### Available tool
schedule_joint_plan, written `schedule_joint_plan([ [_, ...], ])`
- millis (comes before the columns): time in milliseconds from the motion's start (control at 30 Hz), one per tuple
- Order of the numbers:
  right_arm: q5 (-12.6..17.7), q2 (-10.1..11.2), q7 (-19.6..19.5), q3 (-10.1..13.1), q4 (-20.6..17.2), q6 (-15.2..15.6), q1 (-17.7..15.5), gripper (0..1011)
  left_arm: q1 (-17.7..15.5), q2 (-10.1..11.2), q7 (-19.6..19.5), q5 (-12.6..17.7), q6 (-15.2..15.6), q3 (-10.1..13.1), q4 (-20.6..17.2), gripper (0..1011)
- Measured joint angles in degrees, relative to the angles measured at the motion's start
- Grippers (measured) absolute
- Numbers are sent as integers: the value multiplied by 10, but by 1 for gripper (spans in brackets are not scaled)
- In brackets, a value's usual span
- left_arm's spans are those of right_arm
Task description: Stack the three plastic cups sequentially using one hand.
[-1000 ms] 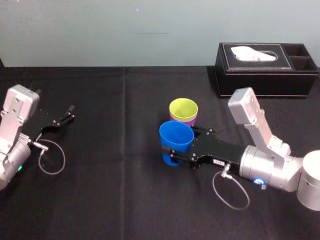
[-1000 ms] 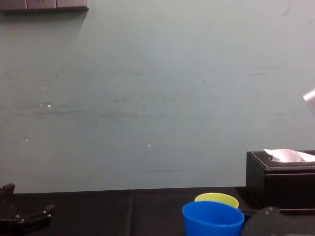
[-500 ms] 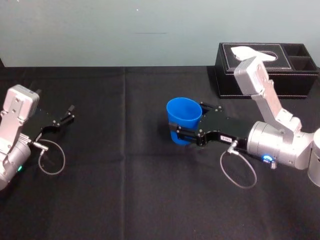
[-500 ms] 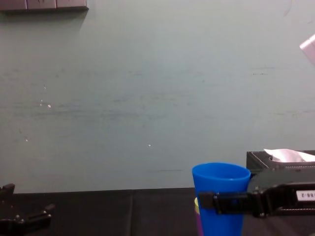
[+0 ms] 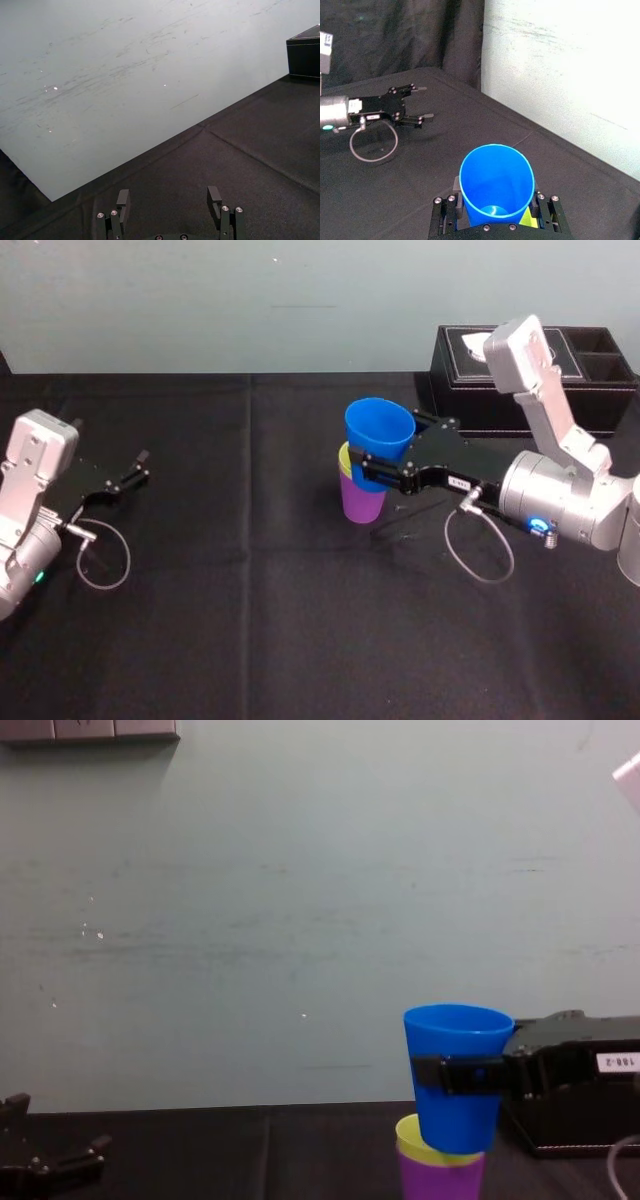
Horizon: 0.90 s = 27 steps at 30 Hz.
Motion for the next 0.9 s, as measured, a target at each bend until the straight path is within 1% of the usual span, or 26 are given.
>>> schedule_joint_plan([
  [333, 0, -17, -12, 3, 24, 0, 18, 724, 0, 0, 0, 0, 0, 0, 0, 1011],
  [633, -11, -39, -14, -6, 66, -2, 44, 724, 0, 0, 0, 0, 0, 0, 0, 1011],
  [900, -21, -51, -13, -12, 91, -6, 59, 724, 0, 0, 0, 0, 0, 0, 0, 1011],
])
